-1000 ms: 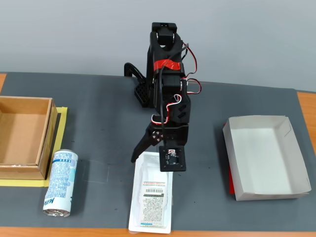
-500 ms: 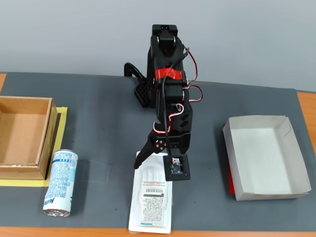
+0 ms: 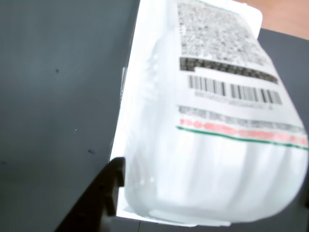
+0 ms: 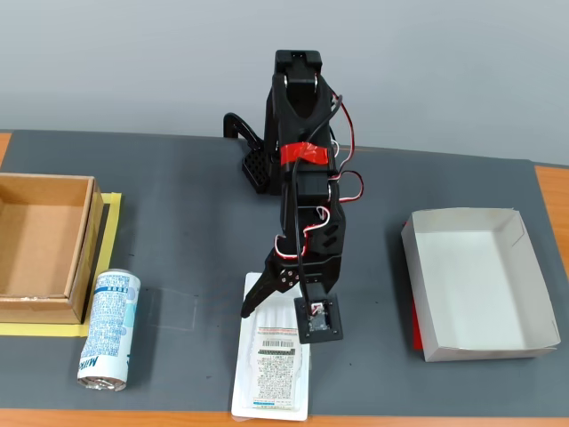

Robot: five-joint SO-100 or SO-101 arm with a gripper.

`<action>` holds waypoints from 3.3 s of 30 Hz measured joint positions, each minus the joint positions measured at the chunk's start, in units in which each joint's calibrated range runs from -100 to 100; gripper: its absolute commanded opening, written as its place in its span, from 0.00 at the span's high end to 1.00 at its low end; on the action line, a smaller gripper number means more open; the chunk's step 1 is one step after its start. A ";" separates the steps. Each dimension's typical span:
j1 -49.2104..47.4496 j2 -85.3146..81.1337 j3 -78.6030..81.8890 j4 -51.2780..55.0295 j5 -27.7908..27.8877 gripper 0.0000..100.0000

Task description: Pick the sandwich and put it in the gray box

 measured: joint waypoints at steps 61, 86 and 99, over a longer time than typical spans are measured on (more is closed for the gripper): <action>6.34 3.99 -0.99 -4.68 -0.15 0.98; -12.97 -19.29 -0.90 -4.68 -0.15 0.98; -29.70 -22.94 -0.90 -4.68 -0.24 0.98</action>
